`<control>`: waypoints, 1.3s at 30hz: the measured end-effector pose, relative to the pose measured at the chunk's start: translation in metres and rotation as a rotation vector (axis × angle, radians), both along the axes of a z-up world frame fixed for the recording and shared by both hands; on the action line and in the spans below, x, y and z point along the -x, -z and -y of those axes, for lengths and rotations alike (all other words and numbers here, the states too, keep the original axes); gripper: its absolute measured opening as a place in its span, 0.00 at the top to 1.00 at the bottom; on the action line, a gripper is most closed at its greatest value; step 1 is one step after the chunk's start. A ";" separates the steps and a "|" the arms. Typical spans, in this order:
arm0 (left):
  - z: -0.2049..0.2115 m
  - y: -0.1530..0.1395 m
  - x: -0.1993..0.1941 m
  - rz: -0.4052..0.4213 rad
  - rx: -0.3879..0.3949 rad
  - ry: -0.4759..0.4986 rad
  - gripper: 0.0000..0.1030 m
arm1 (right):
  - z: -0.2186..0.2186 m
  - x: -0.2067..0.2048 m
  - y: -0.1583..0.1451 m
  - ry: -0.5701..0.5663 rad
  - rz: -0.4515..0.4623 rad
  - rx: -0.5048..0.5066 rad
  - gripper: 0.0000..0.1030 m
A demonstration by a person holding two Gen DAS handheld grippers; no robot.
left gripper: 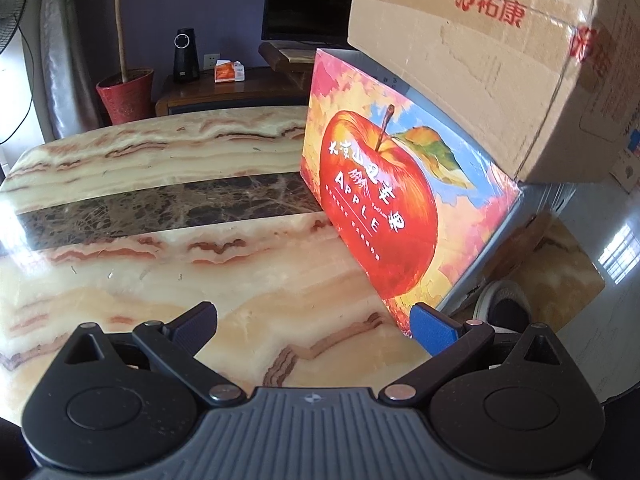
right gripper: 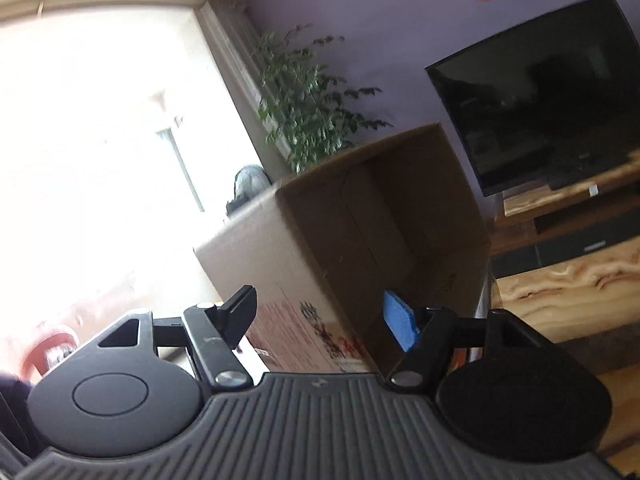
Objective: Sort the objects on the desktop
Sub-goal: 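Carry the brown box with the right gripper up beside the apple box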
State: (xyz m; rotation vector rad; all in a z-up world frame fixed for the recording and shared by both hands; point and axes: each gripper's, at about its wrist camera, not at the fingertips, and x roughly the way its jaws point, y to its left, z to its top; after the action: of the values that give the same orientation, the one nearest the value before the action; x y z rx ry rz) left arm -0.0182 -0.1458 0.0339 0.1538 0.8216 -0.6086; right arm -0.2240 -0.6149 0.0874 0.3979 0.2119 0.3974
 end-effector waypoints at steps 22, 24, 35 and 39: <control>0.010 0.013 -0.002 -0.032 -0.048 0.013 0.01 | -0.015 -0.058 -0.007 -0.410 0.031 0.054 0.64; 0.010 0.013 -0.002 -0.037 -0.048 0.010 0.01 | -0.022 -0.057 -0.013 -0.421 0.040 0.119 0.65; 0.015 0.016 -0.006 -0.056 -0.035 0.007 0.01 | -0.036 -0.065 -0.014 -0.391 -0.017 -0.047 0.75; 0.014 0.013 -0.004 -0.049 -0.023 0.001 0.01 | -0.036 -0.075 0.002 -0.401 -0.010 -0.234 0.82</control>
State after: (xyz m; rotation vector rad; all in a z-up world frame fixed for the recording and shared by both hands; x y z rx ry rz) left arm -0.0138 -0.1598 0.0210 0.1611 0.8766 -0.6062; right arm -0.1487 -0.5788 0.0856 0.5901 0.2560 0.8197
